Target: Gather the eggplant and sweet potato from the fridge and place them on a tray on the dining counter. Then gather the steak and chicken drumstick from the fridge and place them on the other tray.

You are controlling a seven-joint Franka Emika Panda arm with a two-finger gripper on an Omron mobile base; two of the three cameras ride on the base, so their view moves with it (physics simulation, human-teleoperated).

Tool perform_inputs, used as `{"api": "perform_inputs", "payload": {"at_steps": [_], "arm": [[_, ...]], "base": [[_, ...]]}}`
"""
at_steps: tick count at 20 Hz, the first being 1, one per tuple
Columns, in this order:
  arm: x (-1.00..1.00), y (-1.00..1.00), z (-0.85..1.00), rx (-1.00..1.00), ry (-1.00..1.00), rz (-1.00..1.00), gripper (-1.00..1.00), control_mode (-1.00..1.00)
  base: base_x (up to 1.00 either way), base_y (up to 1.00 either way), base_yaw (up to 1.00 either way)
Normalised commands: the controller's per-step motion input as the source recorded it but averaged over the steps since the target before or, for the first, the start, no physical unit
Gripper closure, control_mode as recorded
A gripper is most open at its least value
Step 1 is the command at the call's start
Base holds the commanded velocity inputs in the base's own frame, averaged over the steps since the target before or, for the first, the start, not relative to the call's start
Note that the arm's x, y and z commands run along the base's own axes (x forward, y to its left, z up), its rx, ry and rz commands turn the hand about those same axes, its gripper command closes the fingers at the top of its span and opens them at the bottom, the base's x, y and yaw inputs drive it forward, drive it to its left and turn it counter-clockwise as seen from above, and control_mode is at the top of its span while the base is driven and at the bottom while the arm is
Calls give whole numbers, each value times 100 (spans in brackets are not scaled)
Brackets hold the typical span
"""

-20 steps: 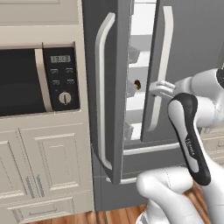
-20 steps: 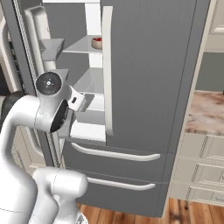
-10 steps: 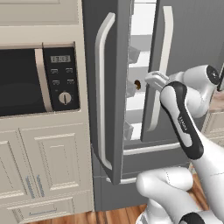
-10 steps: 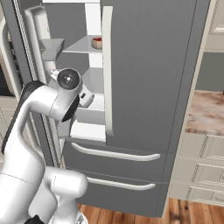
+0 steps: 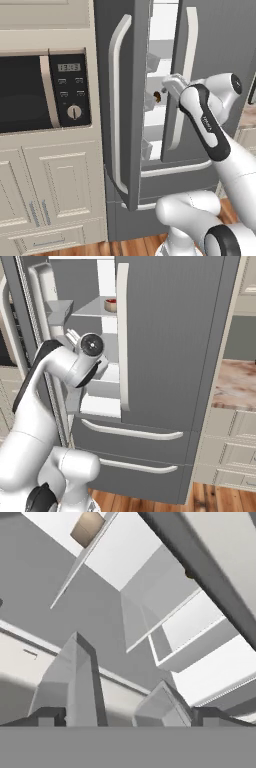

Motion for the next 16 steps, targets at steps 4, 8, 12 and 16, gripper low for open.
{"api": "perform_inputs", "payload": {"at_steps": [4, 8, 12, 16], "arm": [[15, 39, 0, 13, 3, 0, -100, -100], [0, 51, 0, 10, 2, 0, -100, -100], [0, 33, -1, 10, 2, 0, -100, -100], [0, 39, -3, 10, 1, 0, -100, -100]], "base": [[0, 0, 0], [0, 0, 0], [0, 0, 0], [0, 0, 0]]}}
